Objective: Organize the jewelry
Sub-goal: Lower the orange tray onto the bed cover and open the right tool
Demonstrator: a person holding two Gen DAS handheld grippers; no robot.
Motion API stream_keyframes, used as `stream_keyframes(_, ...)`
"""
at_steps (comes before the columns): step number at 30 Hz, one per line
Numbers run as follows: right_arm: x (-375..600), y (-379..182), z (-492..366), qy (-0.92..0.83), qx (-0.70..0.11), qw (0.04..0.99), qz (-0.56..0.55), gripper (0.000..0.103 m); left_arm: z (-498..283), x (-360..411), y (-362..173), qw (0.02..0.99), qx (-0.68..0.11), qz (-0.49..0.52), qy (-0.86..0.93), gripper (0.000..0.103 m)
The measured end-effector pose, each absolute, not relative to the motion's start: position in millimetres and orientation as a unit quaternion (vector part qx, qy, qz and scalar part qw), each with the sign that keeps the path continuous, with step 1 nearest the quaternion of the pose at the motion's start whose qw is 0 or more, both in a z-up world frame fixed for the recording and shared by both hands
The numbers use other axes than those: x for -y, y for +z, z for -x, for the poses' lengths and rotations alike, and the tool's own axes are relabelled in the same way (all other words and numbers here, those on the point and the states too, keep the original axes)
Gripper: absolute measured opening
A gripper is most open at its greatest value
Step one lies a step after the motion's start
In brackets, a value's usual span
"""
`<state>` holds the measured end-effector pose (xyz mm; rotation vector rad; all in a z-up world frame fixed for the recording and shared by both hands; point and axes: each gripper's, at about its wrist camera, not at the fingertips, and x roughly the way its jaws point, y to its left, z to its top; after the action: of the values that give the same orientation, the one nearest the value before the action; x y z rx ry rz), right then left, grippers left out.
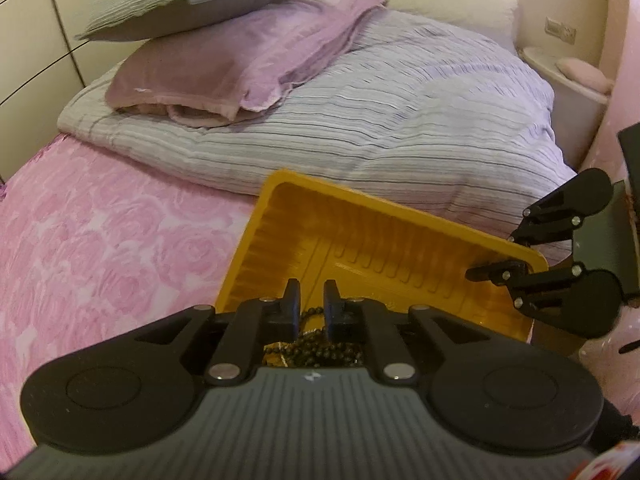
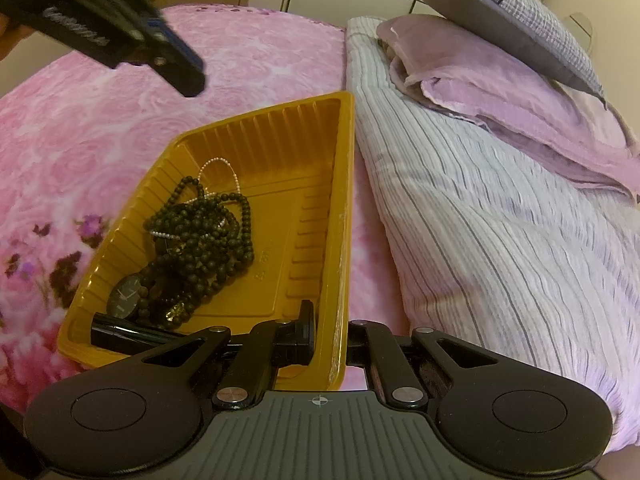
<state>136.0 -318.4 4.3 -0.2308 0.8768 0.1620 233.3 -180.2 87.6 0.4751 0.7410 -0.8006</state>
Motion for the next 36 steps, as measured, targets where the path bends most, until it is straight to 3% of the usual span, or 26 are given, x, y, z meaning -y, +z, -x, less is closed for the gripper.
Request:
stream_keyframes(21,411,-46,-152,0.121,-0.435,0.885,-0.117,0.007,-165,21,55,0.904,-0.376,-0.046,-0.196,0.026)
stream_keyframes(22,414,-45,-150,0.127,-0.433,0.883,-0.129,0.014,-160,16,54,0.907,-0.375,-0.039,-0.189,0.027)
stream_keyframes(23,416,-44,-149,0.129,-0.431,0.882,-0.138,0.036,-155,12,52,0.909,-0.375,-0.030,-0.182,0.030)
stream_keyframes(25,424,-39,-142,0.141,-0.411,0.885,-0.166,0.061,-145,2,48,0.912,-0.375,-0.003,-0.166,0.035)
stream_keyframes(29,432,-27,-133,0.153,-0.396,0.884,-0.197,0.063,-124,-9,41,0.917,-0.374,0.031,-0.135,0.043)
stream_keyframes(31,435,-20,-124,0.152,-0.388,0.883,-0.214,0.068,-111,-14,38,0.921,-0.368,0.043,-0.120,0.052)
stream_keyframes(33,432,-14,-113,0.140,-0.385,0.886,-0.216,0.073,-99,-17,35,0.925,-0.361,0.060,-0.101,0.070)
stream_keyframes(36,418,-4,-94,0.119,-0.378,0.898,-0.193,0.079,-84,-20,29,0.926,-0.362,0.075,-0.080,0.079)
